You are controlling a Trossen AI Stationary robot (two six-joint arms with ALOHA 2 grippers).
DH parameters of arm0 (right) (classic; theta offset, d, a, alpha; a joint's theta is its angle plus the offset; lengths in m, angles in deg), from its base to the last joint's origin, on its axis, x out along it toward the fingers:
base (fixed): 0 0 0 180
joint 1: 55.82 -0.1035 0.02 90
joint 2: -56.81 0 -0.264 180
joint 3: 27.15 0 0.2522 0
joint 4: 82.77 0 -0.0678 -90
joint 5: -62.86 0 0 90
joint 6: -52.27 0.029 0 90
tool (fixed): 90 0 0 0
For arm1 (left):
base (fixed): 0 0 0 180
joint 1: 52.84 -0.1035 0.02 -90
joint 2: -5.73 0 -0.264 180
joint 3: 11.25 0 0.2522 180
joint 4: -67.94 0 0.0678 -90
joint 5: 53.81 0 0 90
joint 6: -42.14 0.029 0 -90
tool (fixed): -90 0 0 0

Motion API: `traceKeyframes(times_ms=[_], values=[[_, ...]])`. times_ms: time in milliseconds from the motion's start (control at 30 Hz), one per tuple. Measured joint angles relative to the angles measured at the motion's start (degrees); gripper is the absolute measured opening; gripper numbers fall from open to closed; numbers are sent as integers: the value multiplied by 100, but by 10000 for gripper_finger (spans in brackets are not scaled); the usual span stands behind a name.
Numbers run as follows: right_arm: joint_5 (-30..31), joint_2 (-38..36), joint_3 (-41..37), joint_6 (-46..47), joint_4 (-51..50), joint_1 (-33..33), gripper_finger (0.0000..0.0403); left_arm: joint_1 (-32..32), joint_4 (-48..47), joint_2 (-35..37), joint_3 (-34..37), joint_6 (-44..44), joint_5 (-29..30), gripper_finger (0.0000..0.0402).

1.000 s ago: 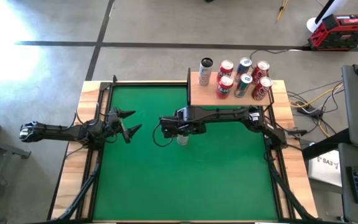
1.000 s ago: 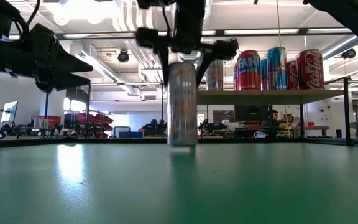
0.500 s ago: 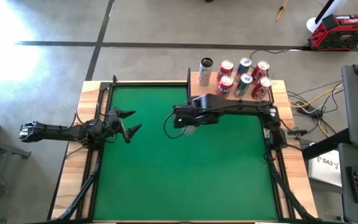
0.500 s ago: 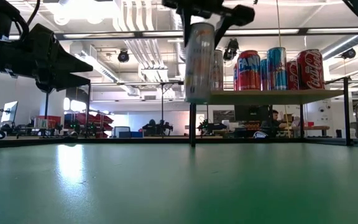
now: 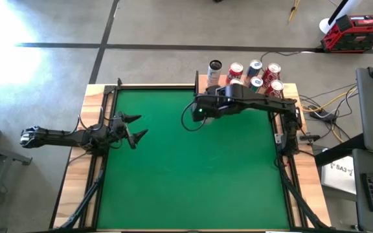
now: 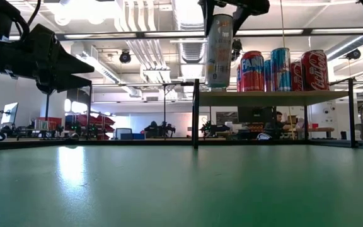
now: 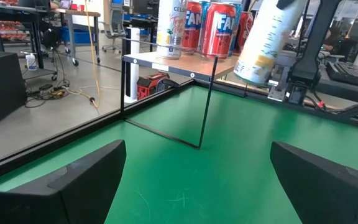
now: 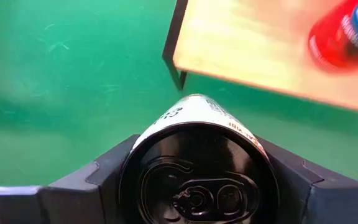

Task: Place canned beverage on shelf
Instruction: Put the white-yellow soda can on the shelf and align it with the other white-yellow soda can

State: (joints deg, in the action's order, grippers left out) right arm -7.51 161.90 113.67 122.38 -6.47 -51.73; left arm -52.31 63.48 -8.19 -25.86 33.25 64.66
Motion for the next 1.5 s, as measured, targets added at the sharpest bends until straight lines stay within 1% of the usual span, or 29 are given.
traceKeyframes(times_ms=[167,300,500,633,967,1500], values=[[-10,-77,0,-500,-12,356,252,0,1,0,0,0,1,384],[-15,-80,0,-730,-11,655,252,0,2,1,0,0,2,384],[-346,-143,3,-1084,-12,1087,252,0,0,0,0,0,0,384],[-358,-151,111,-1243,-12,1267,252,0,1,0,0,0,2,384],[-335,-86,201,-1691,16,1546,252,0,2,1,0,0,0,384],[-280,99,205,-1870,158,1668,252,0,2,1,0,0,0,384]])
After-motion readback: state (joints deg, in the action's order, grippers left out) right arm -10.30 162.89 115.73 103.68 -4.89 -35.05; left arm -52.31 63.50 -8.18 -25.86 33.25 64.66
